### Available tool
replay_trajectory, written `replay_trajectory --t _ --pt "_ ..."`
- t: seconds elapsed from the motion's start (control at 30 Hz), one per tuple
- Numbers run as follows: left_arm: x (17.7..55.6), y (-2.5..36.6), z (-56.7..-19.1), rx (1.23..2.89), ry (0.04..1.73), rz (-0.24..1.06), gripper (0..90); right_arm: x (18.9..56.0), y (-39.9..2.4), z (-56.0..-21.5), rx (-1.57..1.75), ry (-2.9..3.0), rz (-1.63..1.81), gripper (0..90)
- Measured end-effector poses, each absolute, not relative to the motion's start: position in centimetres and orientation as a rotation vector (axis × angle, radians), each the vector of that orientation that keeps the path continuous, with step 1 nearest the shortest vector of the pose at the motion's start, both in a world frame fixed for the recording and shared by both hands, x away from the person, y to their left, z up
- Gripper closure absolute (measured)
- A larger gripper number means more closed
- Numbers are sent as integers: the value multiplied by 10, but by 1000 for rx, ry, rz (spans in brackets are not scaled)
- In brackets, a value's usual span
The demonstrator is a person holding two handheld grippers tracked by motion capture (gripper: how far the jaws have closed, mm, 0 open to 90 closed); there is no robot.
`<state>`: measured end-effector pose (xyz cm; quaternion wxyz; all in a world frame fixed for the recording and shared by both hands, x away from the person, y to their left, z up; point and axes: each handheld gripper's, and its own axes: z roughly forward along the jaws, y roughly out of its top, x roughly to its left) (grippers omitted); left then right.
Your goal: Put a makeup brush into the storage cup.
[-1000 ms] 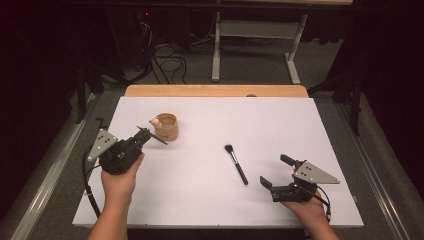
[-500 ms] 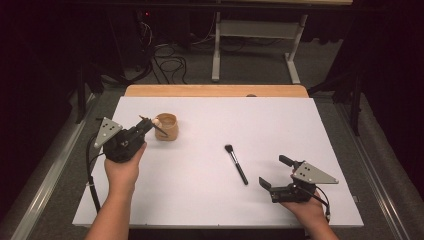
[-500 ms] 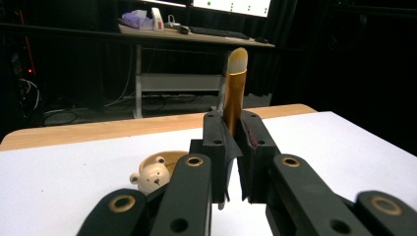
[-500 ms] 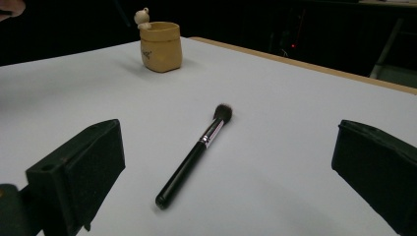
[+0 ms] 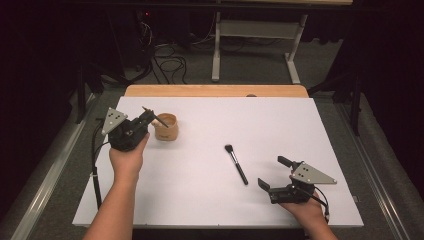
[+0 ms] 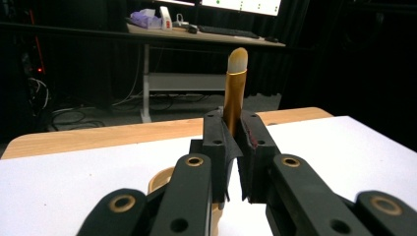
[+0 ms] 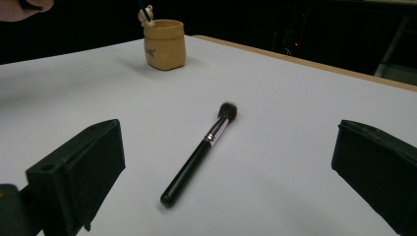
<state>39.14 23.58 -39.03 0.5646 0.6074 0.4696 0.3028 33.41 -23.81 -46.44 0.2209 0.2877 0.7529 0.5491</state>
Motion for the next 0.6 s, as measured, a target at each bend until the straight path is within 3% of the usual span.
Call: replay_trajectory --t 0.6 --pt "415 232 -387 1435 1134 716 833 333 -237 -465 794 2084 1521 3"
